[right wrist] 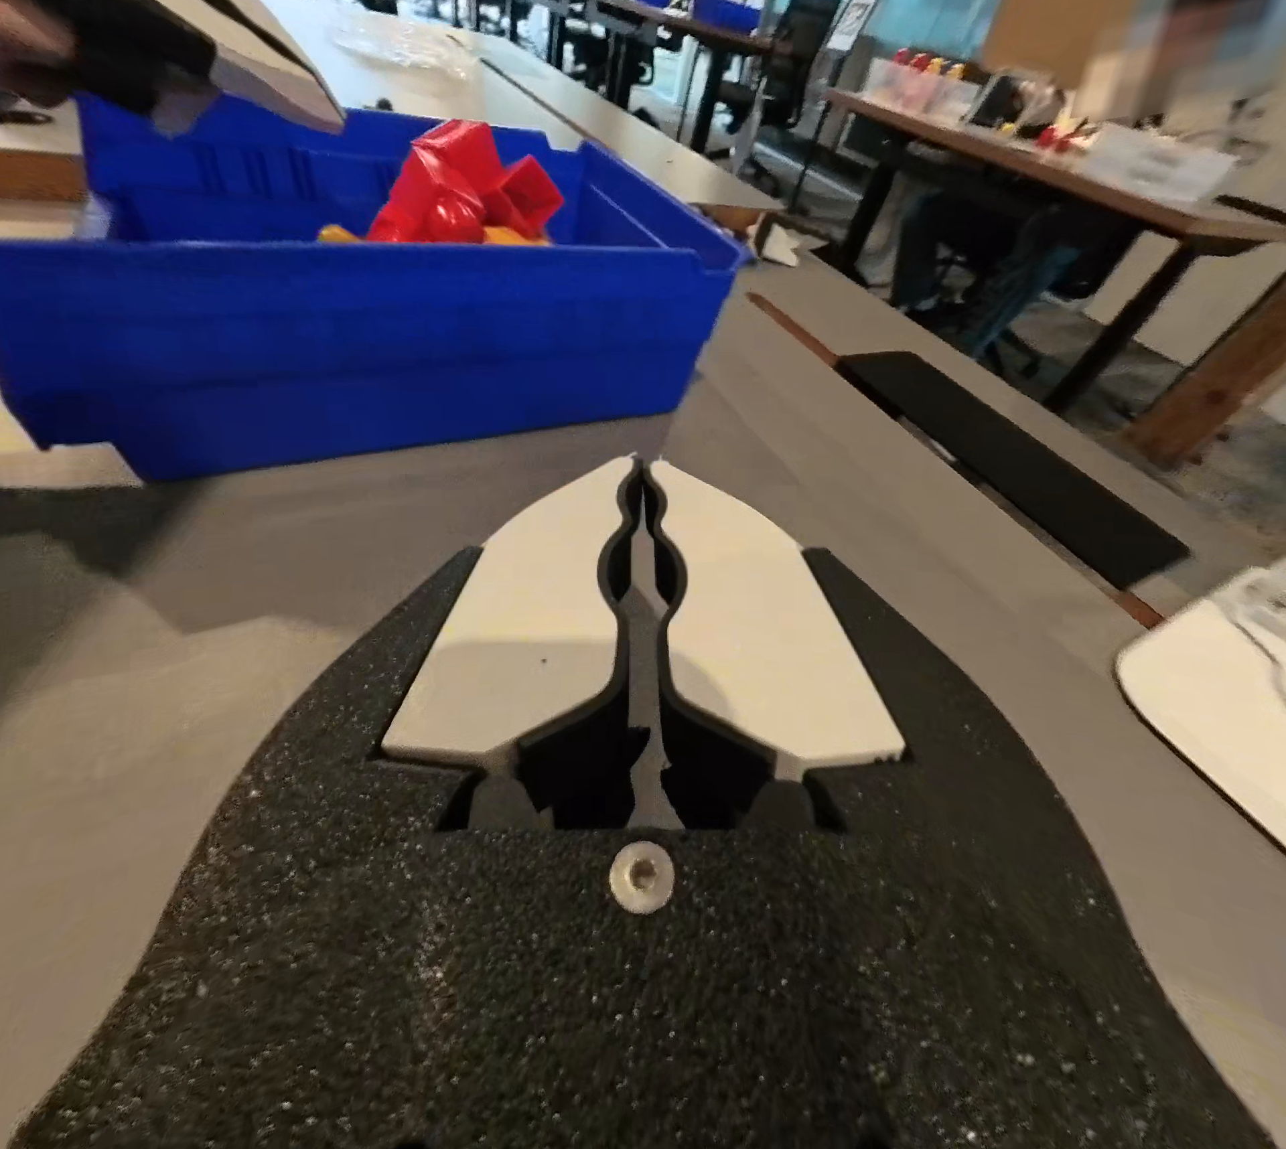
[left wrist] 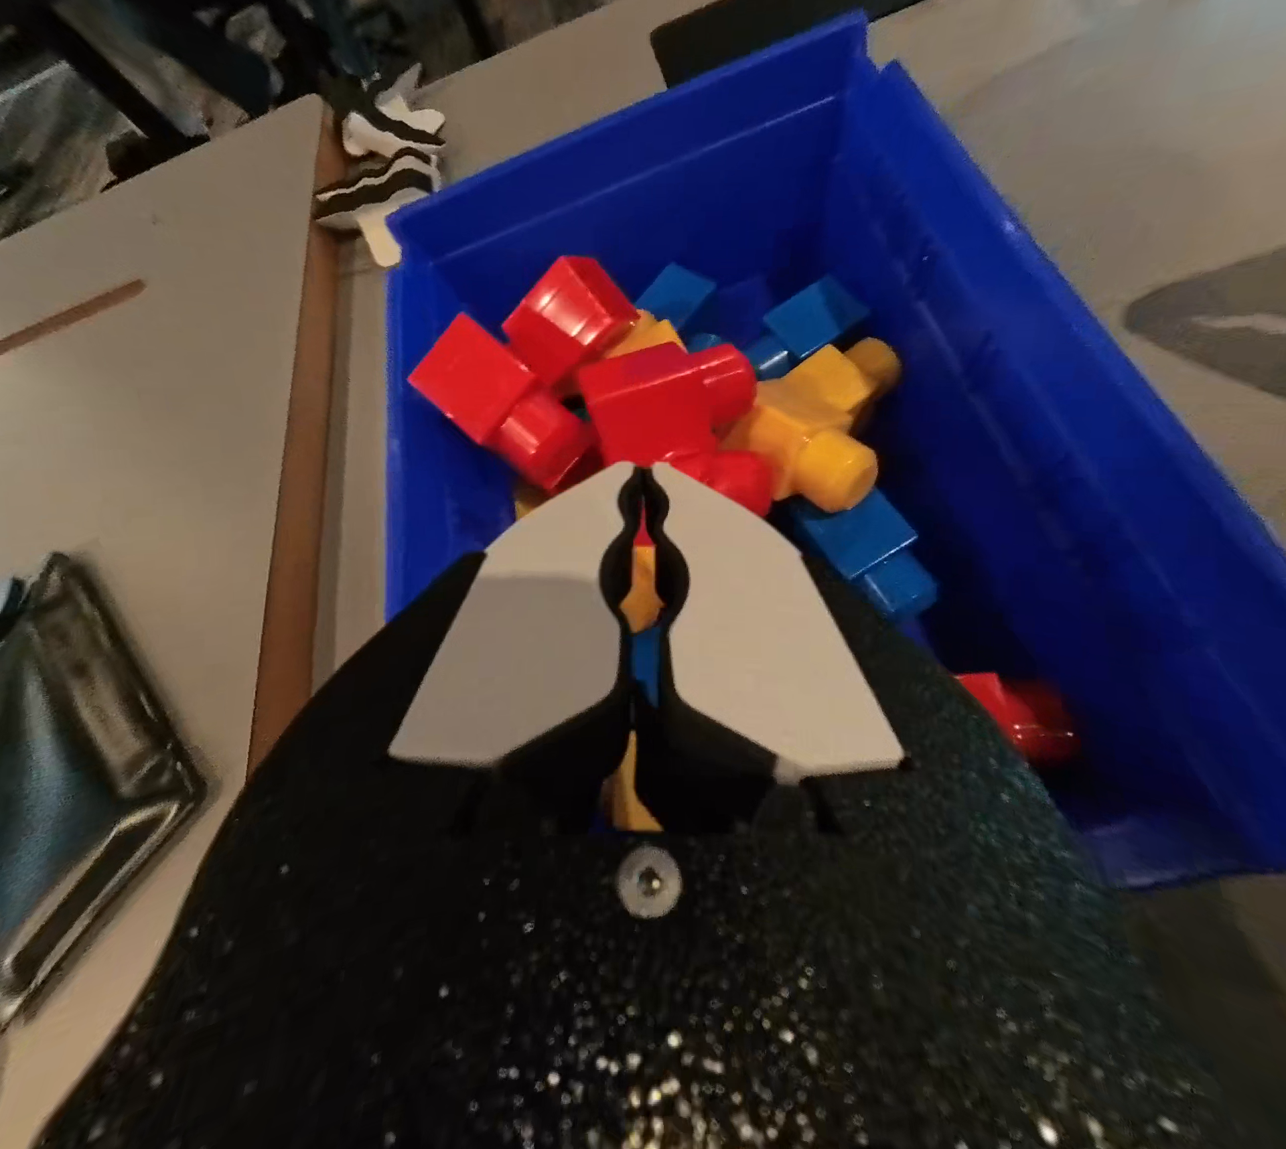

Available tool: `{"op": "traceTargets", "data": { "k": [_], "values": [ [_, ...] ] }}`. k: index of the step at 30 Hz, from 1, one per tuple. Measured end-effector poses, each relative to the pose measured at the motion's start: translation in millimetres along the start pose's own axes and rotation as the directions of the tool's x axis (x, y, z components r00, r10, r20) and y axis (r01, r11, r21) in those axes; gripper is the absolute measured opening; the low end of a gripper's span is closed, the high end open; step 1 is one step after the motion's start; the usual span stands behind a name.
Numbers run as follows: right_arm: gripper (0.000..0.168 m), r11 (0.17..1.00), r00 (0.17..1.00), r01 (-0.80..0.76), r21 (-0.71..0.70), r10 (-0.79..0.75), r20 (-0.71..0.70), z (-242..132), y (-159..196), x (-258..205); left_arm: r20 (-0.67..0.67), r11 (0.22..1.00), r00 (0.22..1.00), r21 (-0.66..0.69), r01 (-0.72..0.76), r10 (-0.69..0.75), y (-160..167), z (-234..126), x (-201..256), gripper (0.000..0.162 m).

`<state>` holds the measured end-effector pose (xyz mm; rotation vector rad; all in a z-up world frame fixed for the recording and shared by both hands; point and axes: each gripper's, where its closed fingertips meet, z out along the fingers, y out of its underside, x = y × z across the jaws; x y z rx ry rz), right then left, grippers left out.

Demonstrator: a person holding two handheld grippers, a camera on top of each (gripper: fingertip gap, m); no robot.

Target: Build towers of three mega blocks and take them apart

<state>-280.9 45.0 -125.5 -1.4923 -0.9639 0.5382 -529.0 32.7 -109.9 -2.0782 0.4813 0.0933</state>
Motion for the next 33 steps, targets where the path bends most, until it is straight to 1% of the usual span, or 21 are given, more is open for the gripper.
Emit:
{"op": "traceTargets", "data": {
  "k": [2, 3, 4, 5, 6, 7, 9, 10, 11, 13, 14, 17, 23, 26, 30, 33],
  "values": [
    [0.0, 0.999, 0.999, 0.005, 0.036, -0.003, -0.047, -16, 4, 5, -0.029, 0.999, 0.999, -0.037, -0.04, 0.039, -1, 10, 7, 0.0],
    [0.0, 0.998, 0.998, 0.004, 0.06, 0.0, -0.066, -23, 4, 6, -0.033, 0.997, 0.998, -0.052, -0.059, 0.057, -2, 14, 8, 0.012],
    [0.0, 0.997, 0.997, 0.002, 0.081, 0.004, -0.079, -28, 5, 7, -0.025, 0.995, 0.997, -0.065, -0.075, 0.073, -4, 18, 7, 0.032],
    [0.0, 0.995, 0.996, 0.002, 0.096, 0.006, -0.087, -32, 6, 6, -0.025, 0.993, 0.996, -0.083, -0.089, 0.087, -5, 22, 7, 0.039],
    [0.003, 0.994, 0.996, 0.004, 0.105, 0.005, -0.091, -35, 7, 5, -0.035, 0.989, 0.994, -0.104, -0.103, 0.1, -6, 25, 7, 0.043],
    [0.01, 0.994, 0.996, 0.004, 0.108, 0.006, -0.093, -36, 9, 4, -0.039, 0.986, 0.993, -0.12, -0.119, 0.115, -7, 28, 7, 0.045],
    [0.012, 0.995, 0.996, -0.011, 0.101, 0.019, -0.082, -36, 12, 3, -0.028, 0.978, 0.99, -0.153, -0.14, 0.137, -10, 32, 2, 0.046],
    [0.013, 0.994, 0.997, -0.019, 0.106, 0.027, -0.077, -36, 13, 3, -0.025, 0.976, 0.991, -0.172, -0.133, 0.131, -11, 34, 1, 0.046],
    [0.013, 0.993, 0.997, -0.025, 0.114, 0.033, -0.074, -36, 13, 3, -0.024, 0.975, 0.994, -0.193, -0.112, 0.109, -11, 36, 0, 0.051],
    [0.013, 0.99, 0.996, -0.038, 0.134, 0.048, -0.073, -38, 11, 5, -0.013, 0.967, 0.999, -0.25, -0.048, 0.046, -7, 40, 0, 0.068],
    [0.013, 0.988, 0.996, -0.045, 0.144, 0.056, -0.072, -39, 10, 6, 0.002, 0.961, 1.0, -0.275, -0.023, 0.025, -5, 42, 0, 0.071],
    [0.013, 0.984, 0.994, -0.069, 0.166, 0.082, -0.072, -42, 8, 8, 0.063, 0.958, 0.998, -0.287, 0.024, -0.006, -4, 44, -1, 0.071],
    [0.013, 0.977, 0.992, -0.09, 0.192, 0.106, -0.075, -45, 6, 12, 0.154, 0.938, 0.985, -0.325, 0.121, -0.074, 2, 46, -2, 0.081],
    [0.013, 0.973, 0.99, -0.091, 0.214, 0.111, -0.084, -47, 4, 13, 0.166, 0.935, 0.981, -0.32, 0.151, -0.102, 2, 49, 0, 0.083],
    [0.015, 0.957, 0.981, -0.081, 0.279, 0.125, -0.146, -59, -2, 21, 0.184, 0.928, 0.976, -0.328, 0.175, -0.119, 3, 53, 1, 0.082],
    [0.02, 0.953, 0.965, -0.058, 0.299, 0.131, -0.229, -72, -3, 32, 0.193, 0.925, 0.973, -0.332, 0.183, -0.124, 3, 55, 2, 0.077]
  ]
}}
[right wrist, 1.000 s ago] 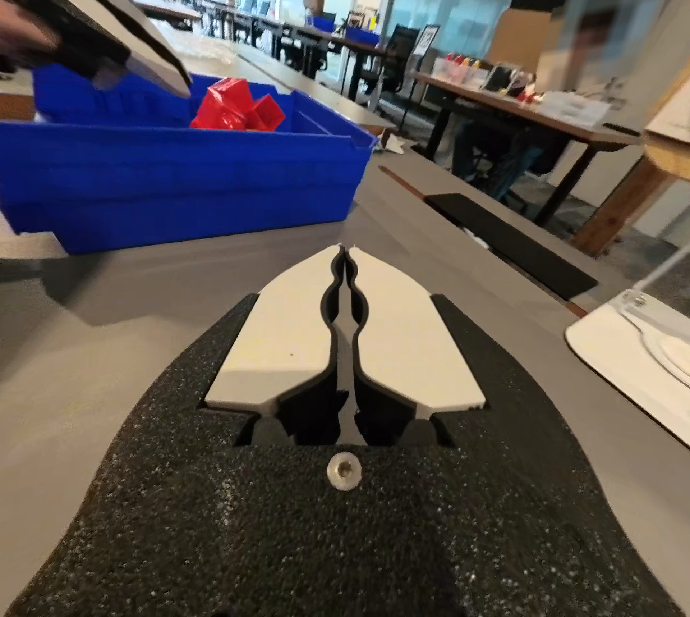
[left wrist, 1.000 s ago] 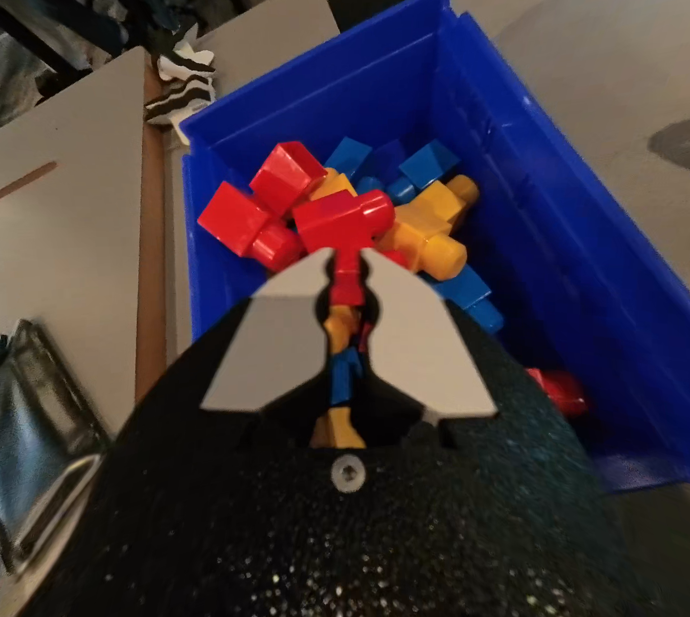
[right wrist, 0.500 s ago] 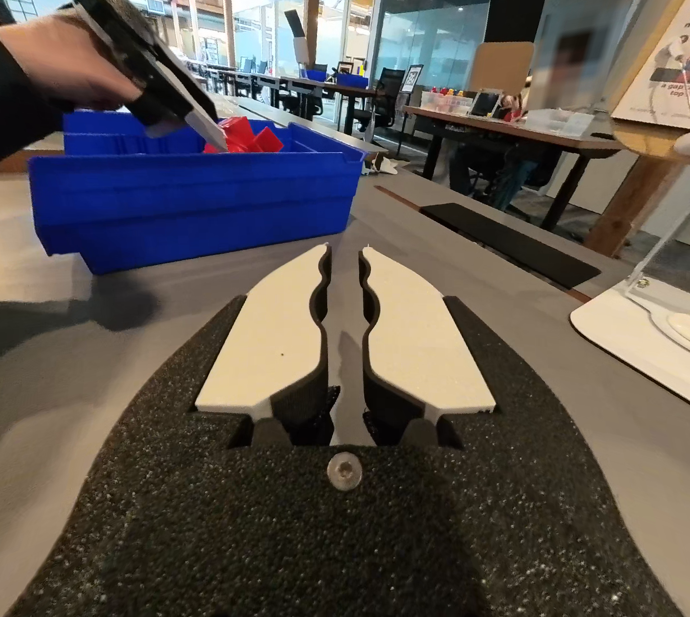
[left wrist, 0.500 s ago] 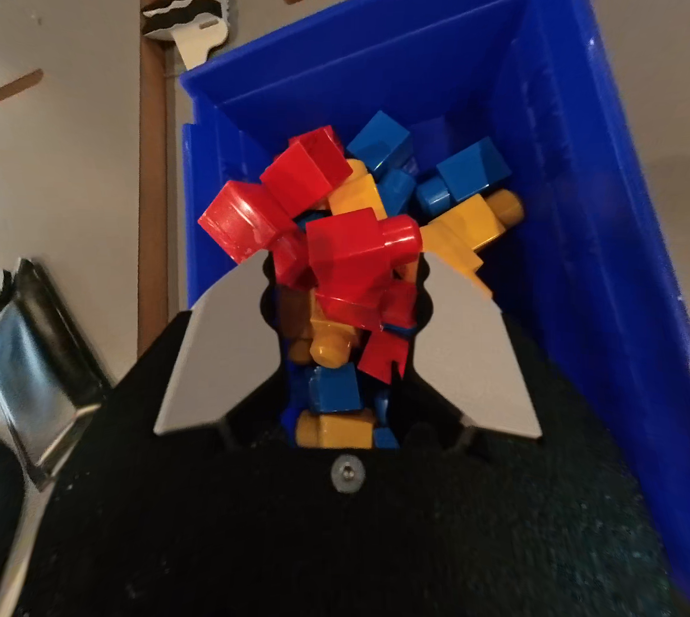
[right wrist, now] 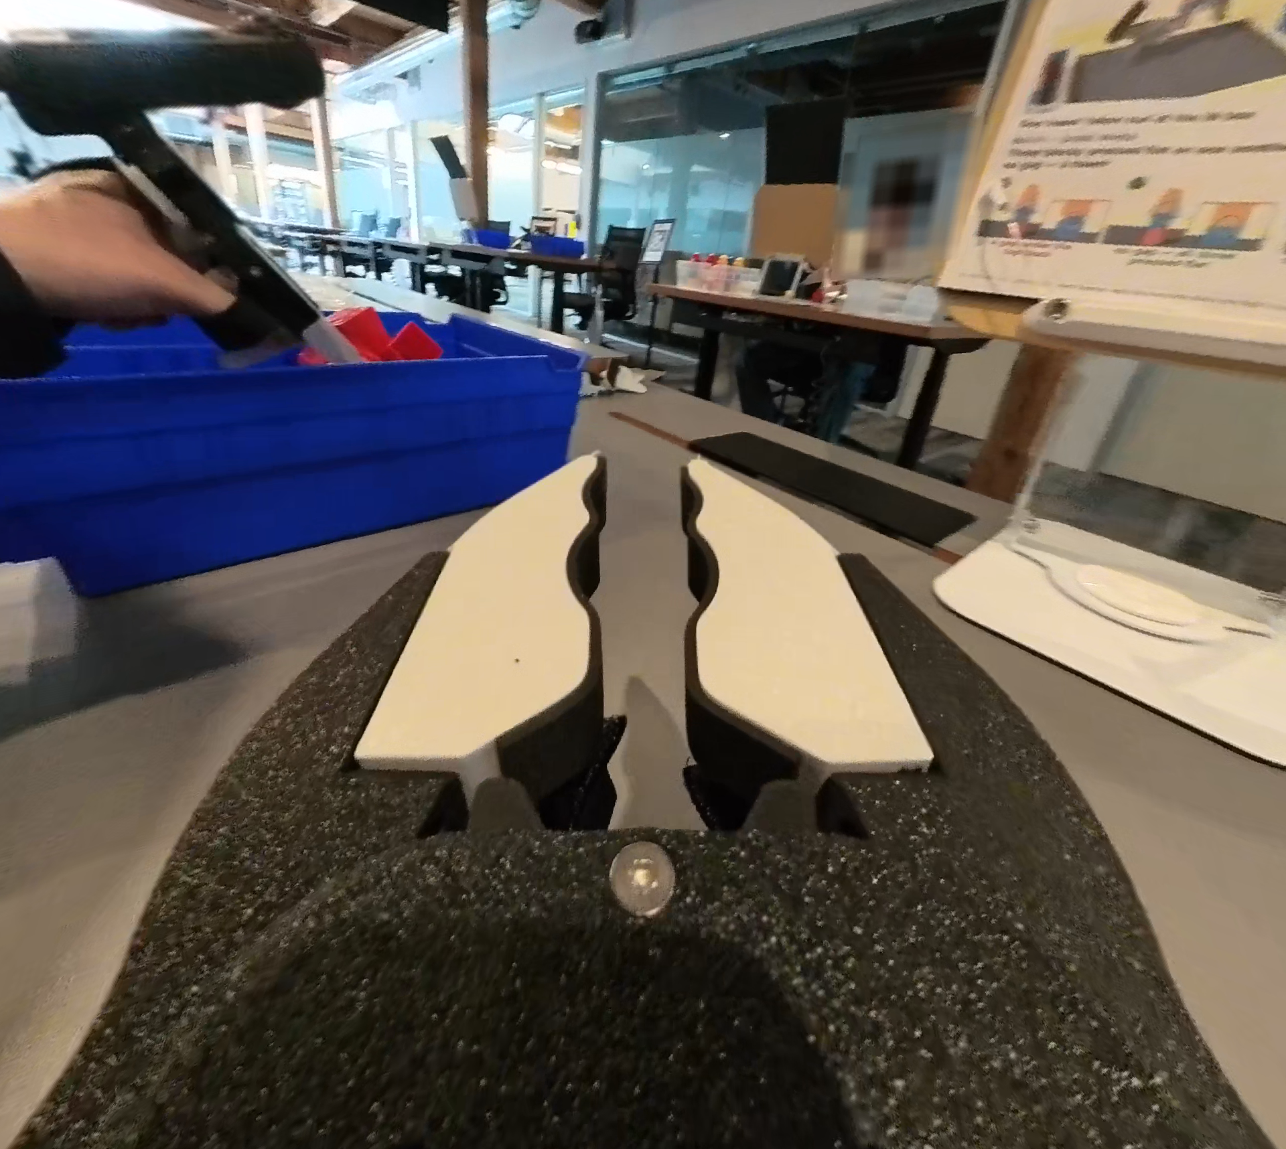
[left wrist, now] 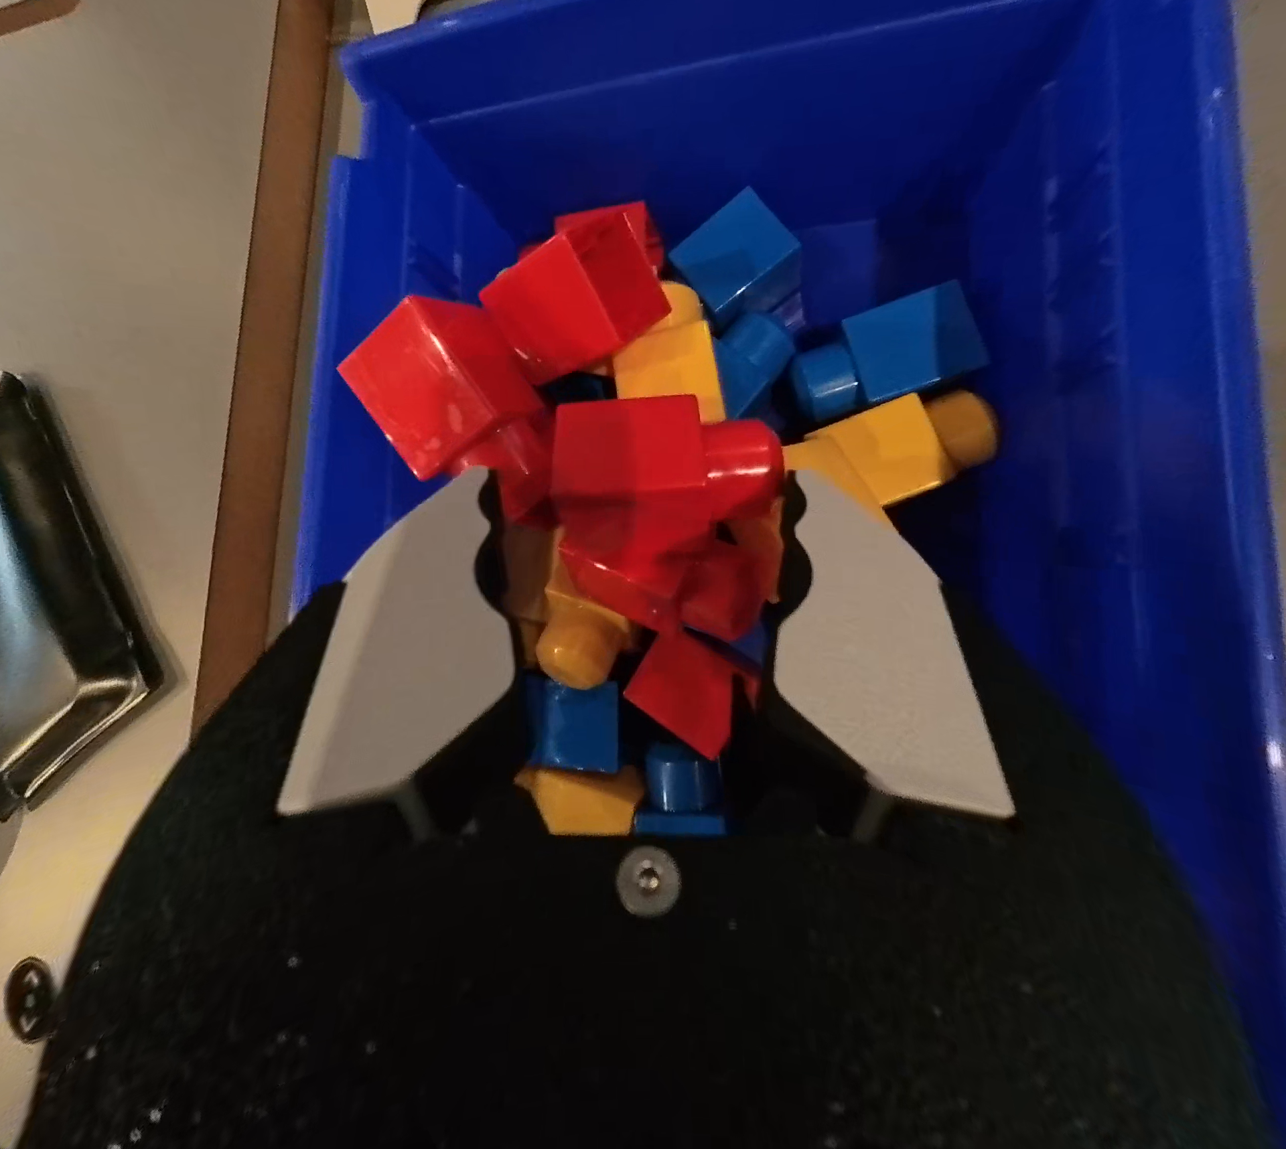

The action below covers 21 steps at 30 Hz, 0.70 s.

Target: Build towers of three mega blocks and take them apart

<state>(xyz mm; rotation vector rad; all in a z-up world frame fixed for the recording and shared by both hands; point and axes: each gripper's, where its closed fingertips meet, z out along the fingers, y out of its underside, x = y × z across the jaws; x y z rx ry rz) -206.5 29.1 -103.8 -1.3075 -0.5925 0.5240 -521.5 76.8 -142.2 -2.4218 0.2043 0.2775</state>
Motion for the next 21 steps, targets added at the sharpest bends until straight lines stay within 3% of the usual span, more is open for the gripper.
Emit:
{"op": "traceTargets", "data": {
  "k": [5, 8, 13, 18, 21],
  "values": [
    [0.02, 0.999, 0.997, 0.033, 0.016, -0.031, -0.071, -20, -7, 16, 0.039, 0.999, 0.999, -0.042, 0.018, -0.017, 3, 0, -3, 0.073],
    [0.02, 0.999, 0.995, 0.028, 0.026, -0.025, -0.098, -31, -10, 23, 0.071, 0.995, 0.997, -0.099, 0.029, -0.022, 10, -1, -4, 0.081],
    [0.02, 1.0, 0.993, 0.011, 0.017, -0.009, -0.117, -42, -9, 29, 0.064, 0.997, 0.998, -0.066, 0.034, -0.03, 7, 3, -3, 0.079],
    [0.02, 1.0, 0.994, 0.009, 0.008, -0.008, -0.109, -45, -6, 27, 0.031, 0.999, 0.999, -0.053, 0.01, -0.009, 1, 5, 0, 0.065],
    [0.019, 1.0, 0.995, 0.018, 0.005, -0.017, -0.101, -46, -5, 25, 0.048, 0.999, 0.999, -0.048, -0.007, 0.01, 2, 5, -2, 0.065]
  ]
}}
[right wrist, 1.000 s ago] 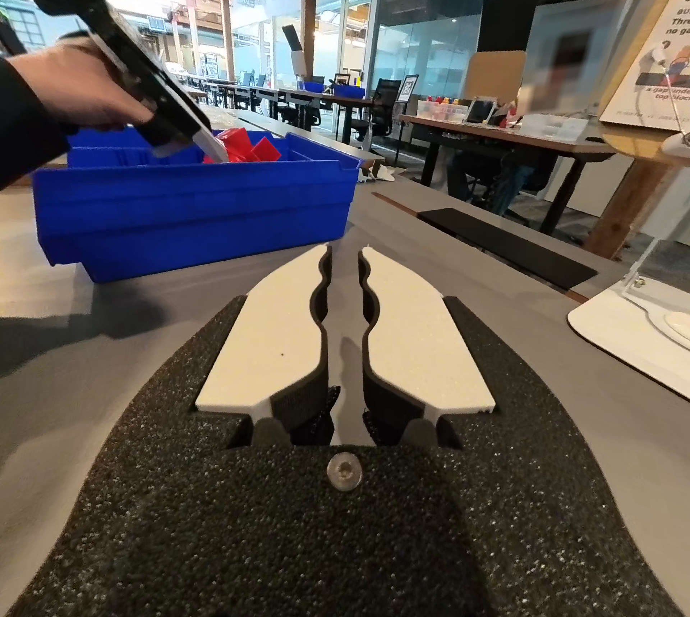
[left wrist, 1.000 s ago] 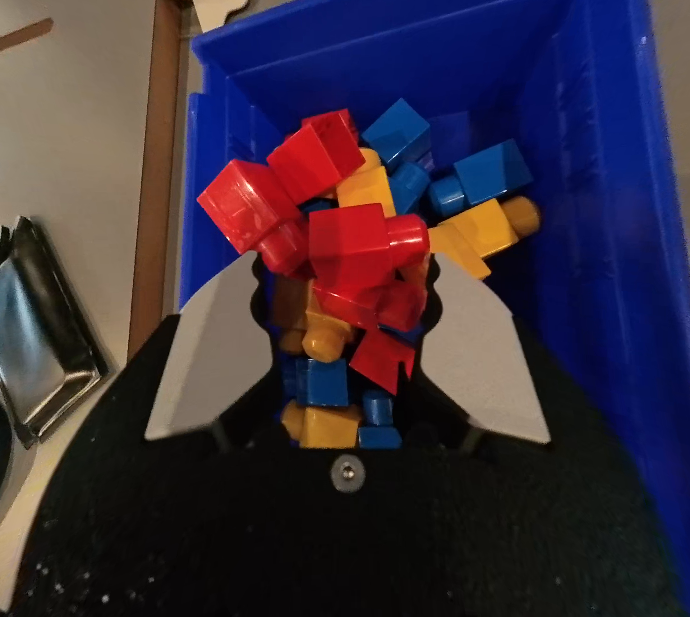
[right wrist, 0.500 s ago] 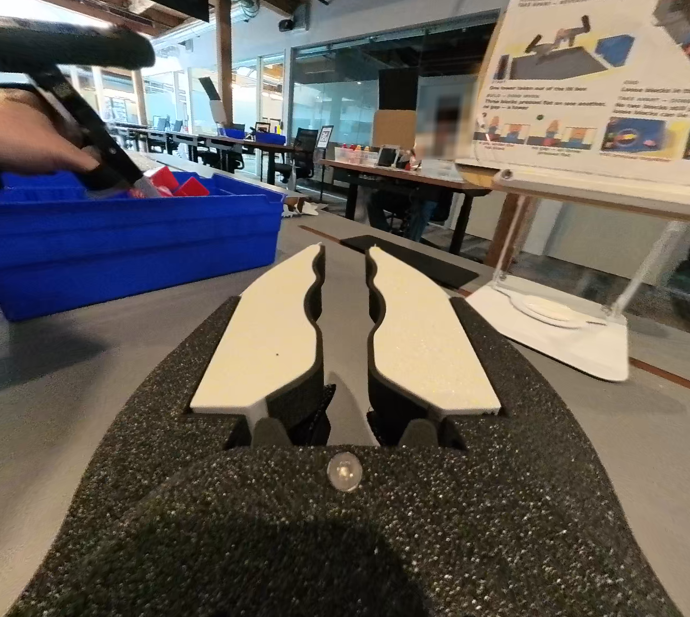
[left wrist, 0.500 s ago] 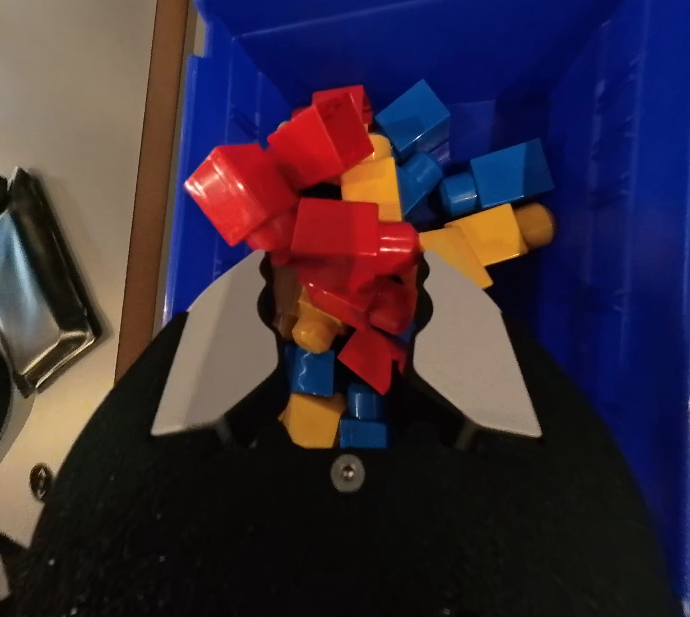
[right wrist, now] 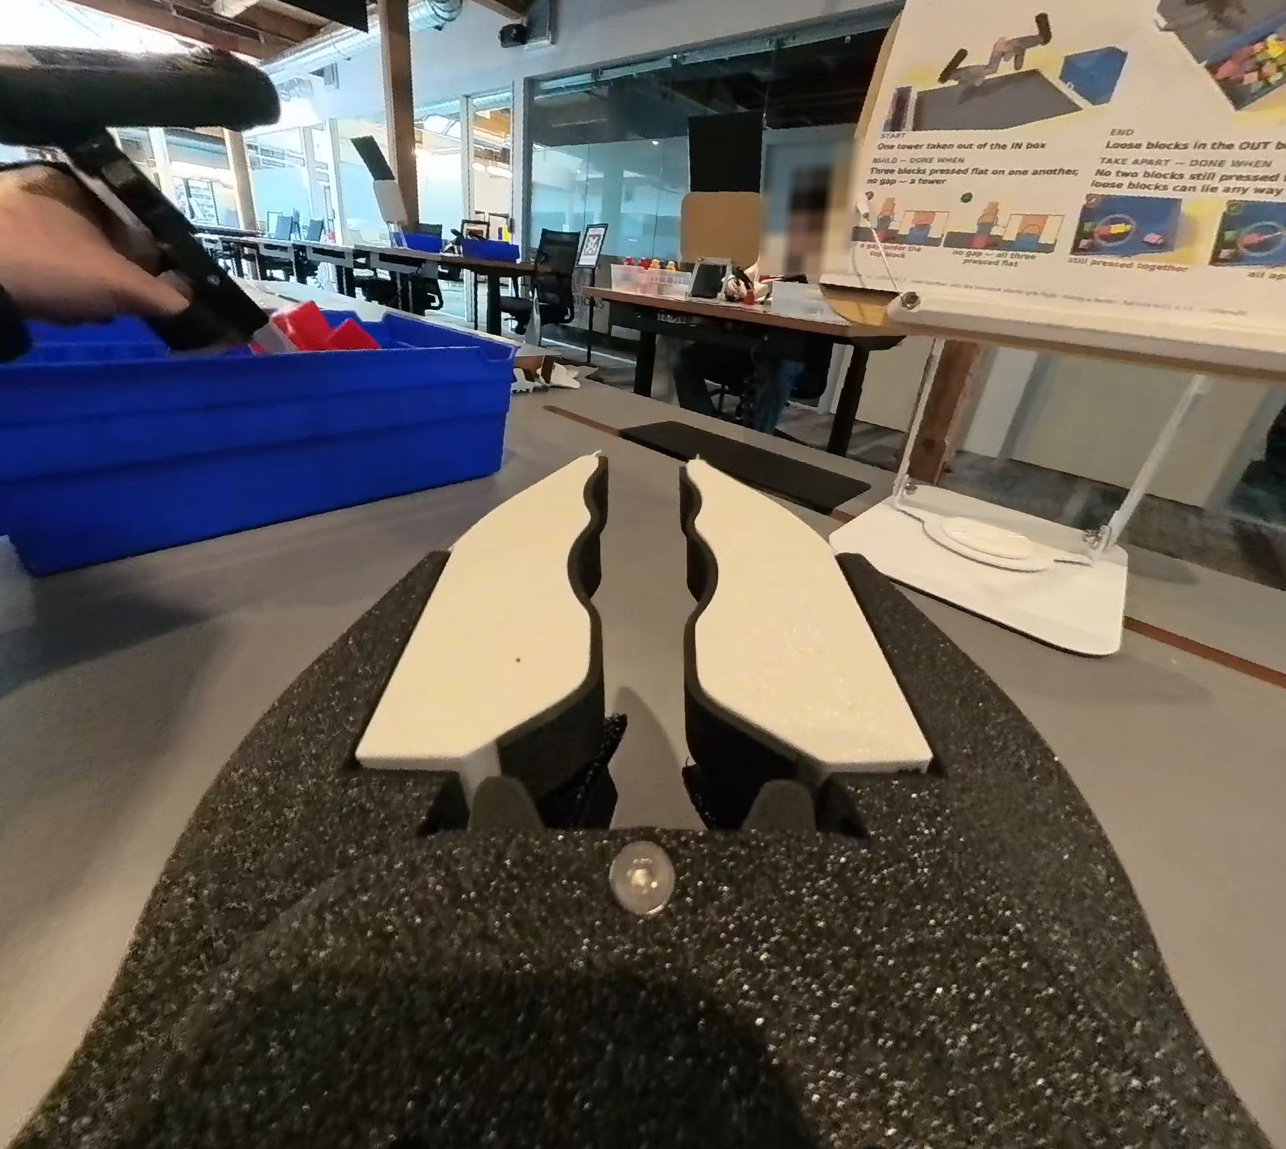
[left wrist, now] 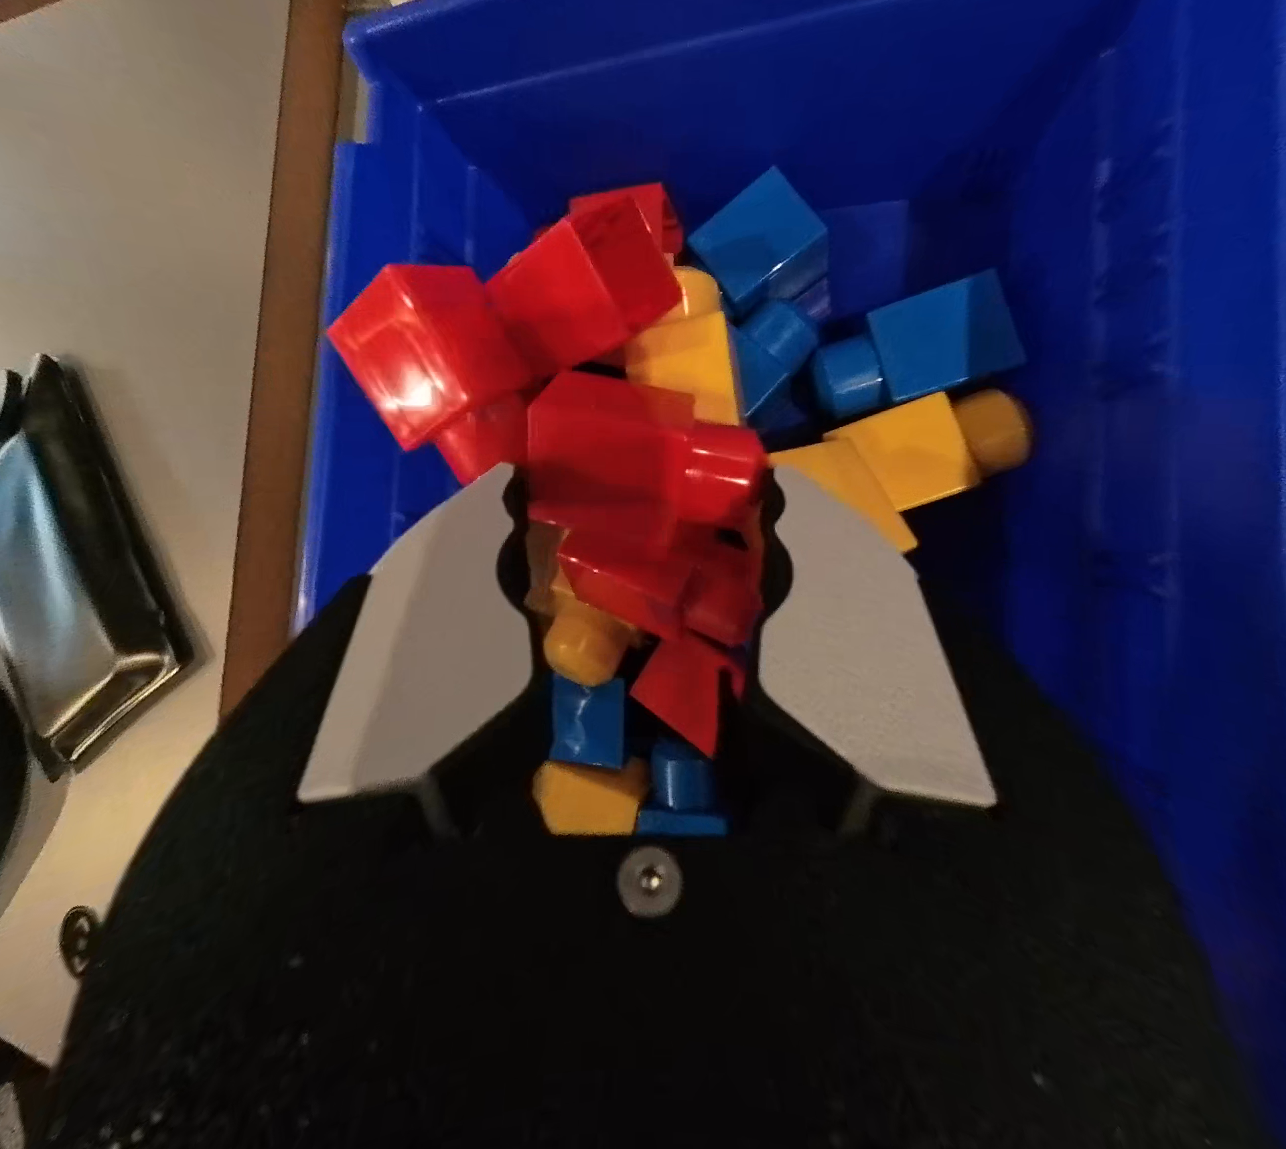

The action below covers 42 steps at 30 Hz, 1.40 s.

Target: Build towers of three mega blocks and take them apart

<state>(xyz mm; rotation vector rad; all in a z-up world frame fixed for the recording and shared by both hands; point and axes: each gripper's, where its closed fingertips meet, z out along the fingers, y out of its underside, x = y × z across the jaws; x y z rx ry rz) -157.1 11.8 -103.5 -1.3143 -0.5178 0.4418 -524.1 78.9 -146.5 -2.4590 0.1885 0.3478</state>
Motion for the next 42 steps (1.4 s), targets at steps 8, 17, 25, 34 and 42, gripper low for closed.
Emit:
{"op": "traceTargets", "data": {
  "k": [8, 17, 25, 34, 42],
  "values": [
    [0.018, 1.0, 1.0, -0.004, 0.024, 0.004, -0.01, -5, -3, 2, 0.02, 0.95, 0.997, 0.302, -0.079, 0.077, -36, -64, 24, 0.064],
    [0.017, 0.999, 1.0, 0.003, 0.038, -0.003, -0.025, -5, -6, 4, -0.456, 0.834, 0.729, 0.47, -0.29, 0.51, -30, -117, 232, 0.064],
    [0.017, 1.0, 1.0, 0.004, 0.031, -0.003, -0.027, -5, -5, 5, -0.614, 0.864, 0.608, 0.384, -0.326, 0.503, 4, -71, 299, 0.069],
    [0.018, 0.999, 1.0, -0.017, 0.028, 0.017, -0.023, -4, -3, 6, -0.458, 0.838, 0.777, 0.522, -0.16, 0.433, -48, -95, 225, 0.08],
    [0.018, 1.0, 1.0, -0.016, 0.018, 0.017, -0.011, -2, -1, 4, -0.087, 0.842, 0.891, 0.378, -0.384, 0.445, -77, -49, 30, 0.071]
  ]
}}
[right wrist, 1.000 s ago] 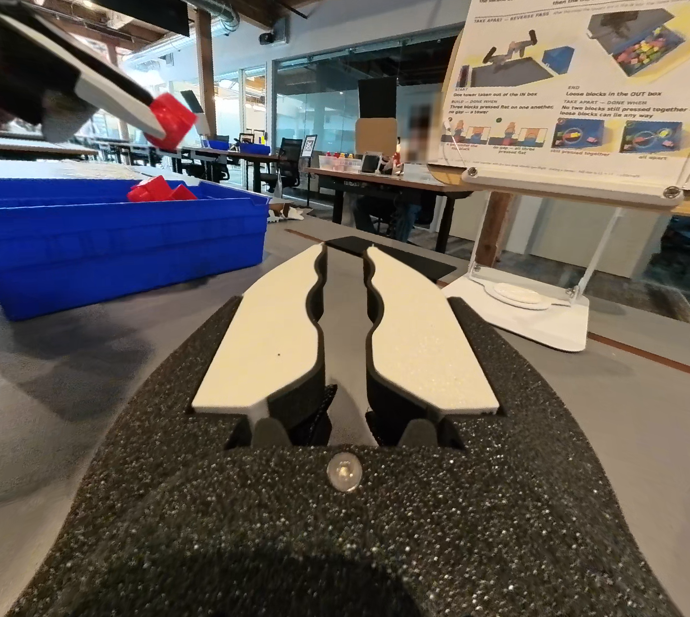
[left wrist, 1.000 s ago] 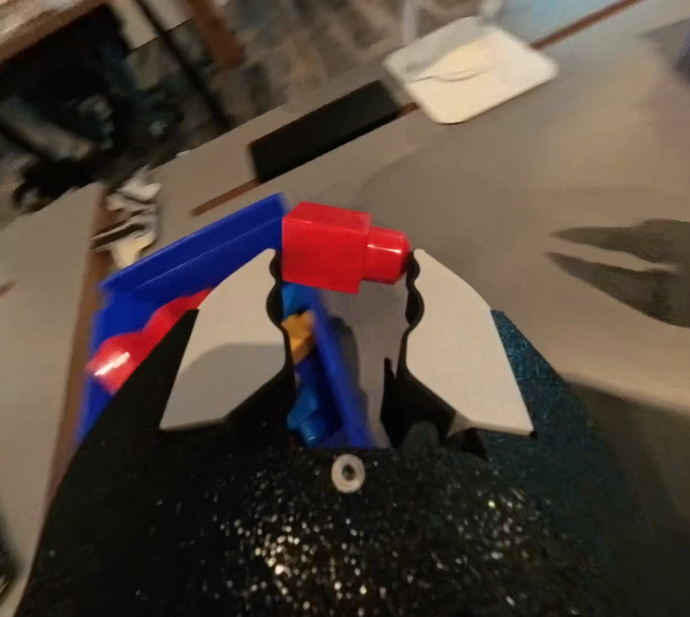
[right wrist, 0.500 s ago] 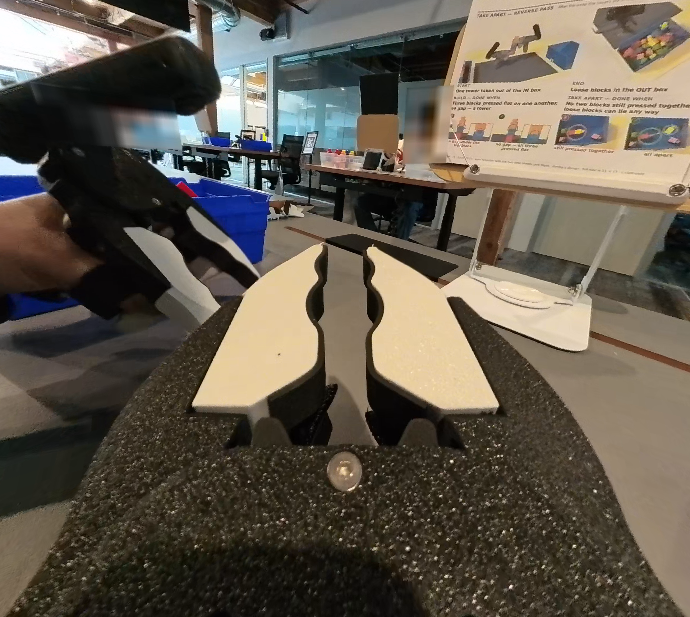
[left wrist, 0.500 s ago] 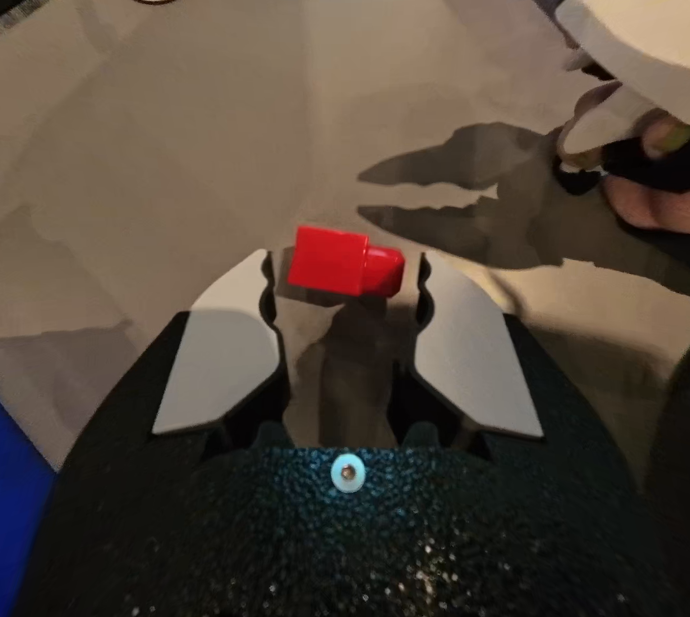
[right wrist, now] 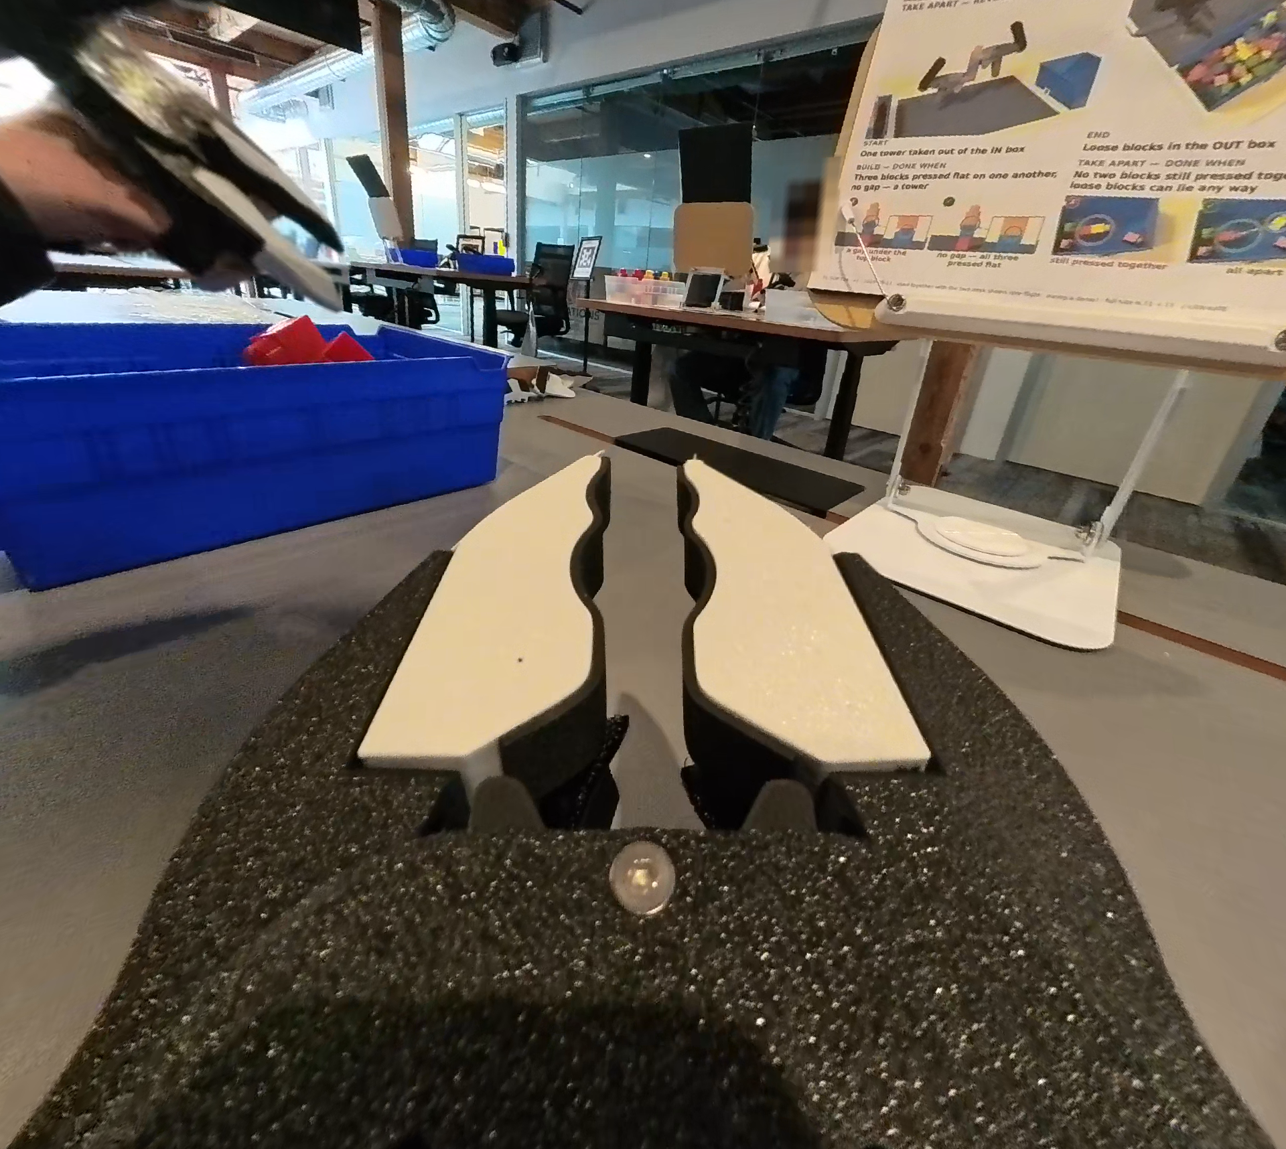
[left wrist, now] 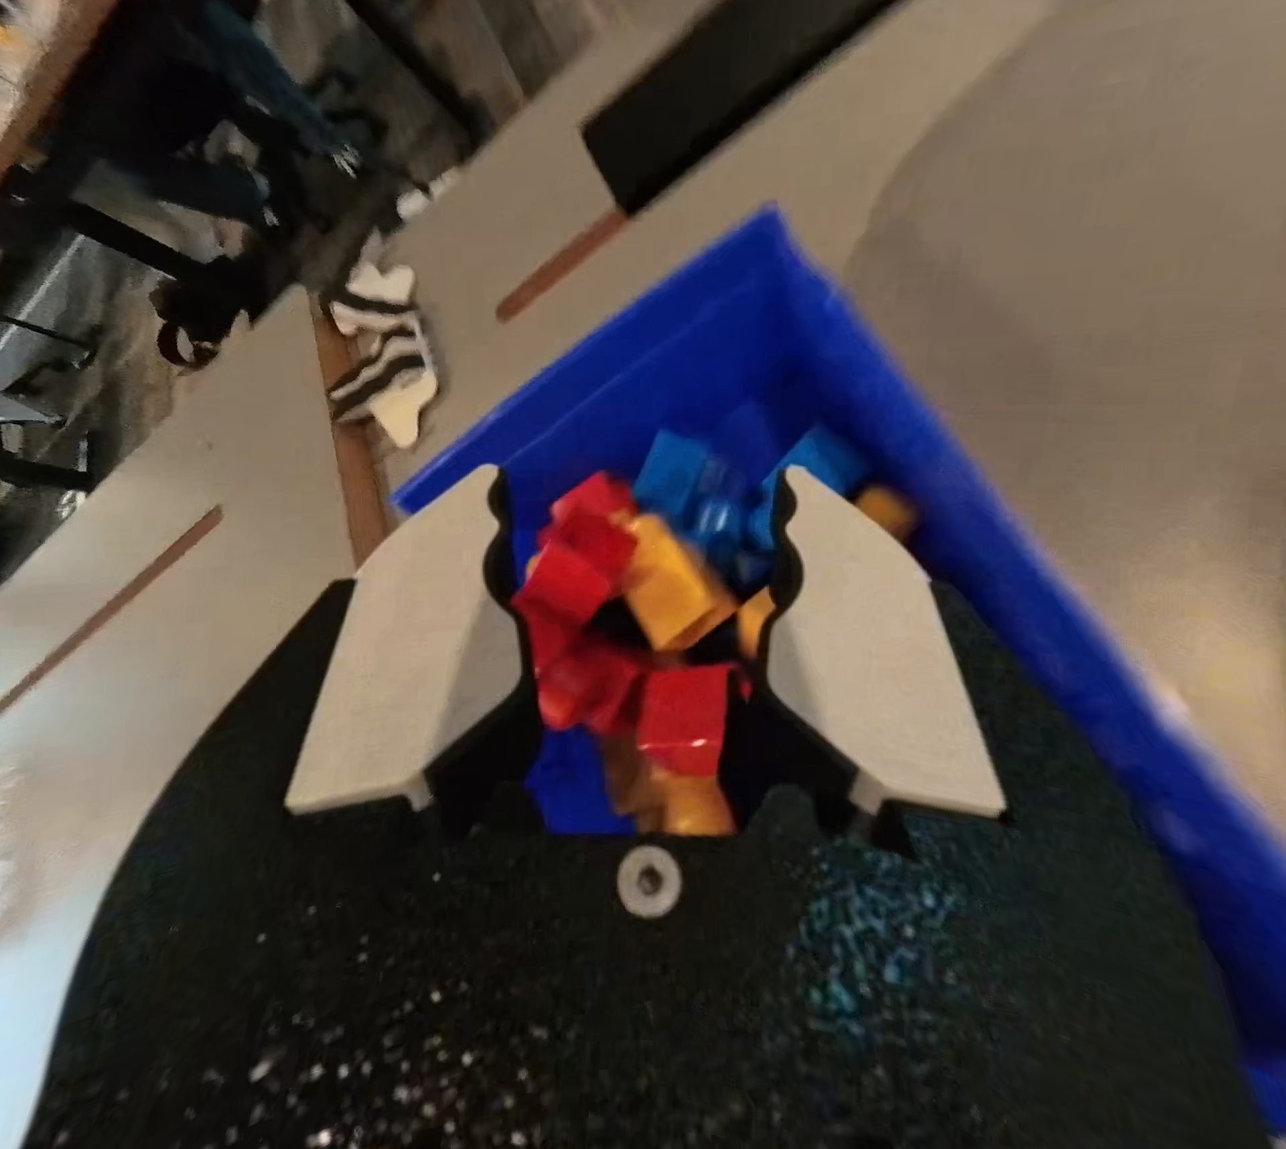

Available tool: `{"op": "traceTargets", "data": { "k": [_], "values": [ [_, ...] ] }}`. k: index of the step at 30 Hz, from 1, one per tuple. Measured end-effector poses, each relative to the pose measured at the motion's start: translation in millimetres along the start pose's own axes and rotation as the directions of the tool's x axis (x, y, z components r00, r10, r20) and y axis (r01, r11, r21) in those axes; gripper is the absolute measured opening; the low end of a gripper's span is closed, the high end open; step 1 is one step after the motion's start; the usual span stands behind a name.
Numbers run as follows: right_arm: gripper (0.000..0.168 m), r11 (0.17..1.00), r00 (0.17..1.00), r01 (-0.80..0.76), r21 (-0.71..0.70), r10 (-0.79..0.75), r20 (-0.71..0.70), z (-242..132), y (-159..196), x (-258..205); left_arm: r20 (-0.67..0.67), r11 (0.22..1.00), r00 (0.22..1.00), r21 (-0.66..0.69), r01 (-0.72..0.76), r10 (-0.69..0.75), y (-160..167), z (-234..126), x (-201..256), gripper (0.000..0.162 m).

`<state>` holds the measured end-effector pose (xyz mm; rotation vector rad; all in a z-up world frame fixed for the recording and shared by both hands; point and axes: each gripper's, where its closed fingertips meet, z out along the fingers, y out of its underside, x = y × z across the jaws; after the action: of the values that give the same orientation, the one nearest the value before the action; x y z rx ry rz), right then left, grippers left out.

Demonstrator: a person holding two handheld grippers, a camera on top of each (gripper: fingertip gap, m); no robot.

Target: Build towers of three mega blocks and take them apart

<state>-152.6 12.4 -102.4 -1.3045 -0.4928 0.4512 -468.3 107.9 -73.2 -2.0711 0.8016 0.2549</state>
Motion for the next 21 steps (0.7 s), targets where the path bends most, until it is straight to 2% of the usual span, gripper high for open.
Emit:
{"op": "traceTargets", "data": {
  "k": [2, 5, 9, 10, 11, 13, 16, 19, 21],
  "values": [
    [0.018, 1.0, 1.0, -0.001, -0.001, 0.001, 0.001, 0, 0, 0, -0.065, 0.98, 0.992, -0.159, -0.119, 0.11, 30, 19, -13, 0.073],
    [0.017, 1.0, 1.0, -0.001, -0.004, 0.001, 0.006, 0, 1, -1, -0.138, 0.896, 0.956, -0.335, -0.293, 0.261, 62, 37, -23, 0.072],
    [0.017, 1.0, 1.0, 0.0, -0.008, 0.0, 0.009, 1, 1, -1, -0.184, 0.84, 0.926, -0.389, -0.378, 0.331, 70, 52, -28, 0.065],
    [0.017, 1.0, 1.0, 0.0, -0.008, 0.0, 0.009, 1, 1, -1, -0.193, 0.828, 0.921, -0.404, -0.389, 0.339, 73, 55, -29, 0.057],
    [0.017, 1.0, 1.0, 0.0, -0.008, 0.0, 0.009, 1, 1, -1, -0.208, 0.814, 0.919, -0.427, -0.393, 0.334, 77, 57, -30, 0.04],
    [0.017, 1.0, 1.0, -0.001, -0.006, 0.001, 0.007, 1, 1, -1, -0.216, 0.814, 0.925, -0.441, -0.377, 0.312, 78, 59, -29, 0.037],
    [0.016, 1.0, 1.0, -0.006, -0.003, 0.006, 0.001, 0, 1, 0, -0.127, 0.877, 0.943, -0.345, -0.334, 0.309, 47, 49, -26, 0.036],
    [0.016, 1.0, 1.0, -0.008, -0.001, 0.008, -0.007, 0, 0, 2, -0.041, 0.935, 0.949, -0.161, -0.316, 0.313, -12, 15, -3, 0.036],
    [0.016, 1.0, 1.0, -0.011, 0.002, 0.011, -0.014, 0, 0, 3, -0.054, 0.95, 0.95, -0.037, -0.309, 0.307, -50, -13, 31, 0.036]
  ]
}}
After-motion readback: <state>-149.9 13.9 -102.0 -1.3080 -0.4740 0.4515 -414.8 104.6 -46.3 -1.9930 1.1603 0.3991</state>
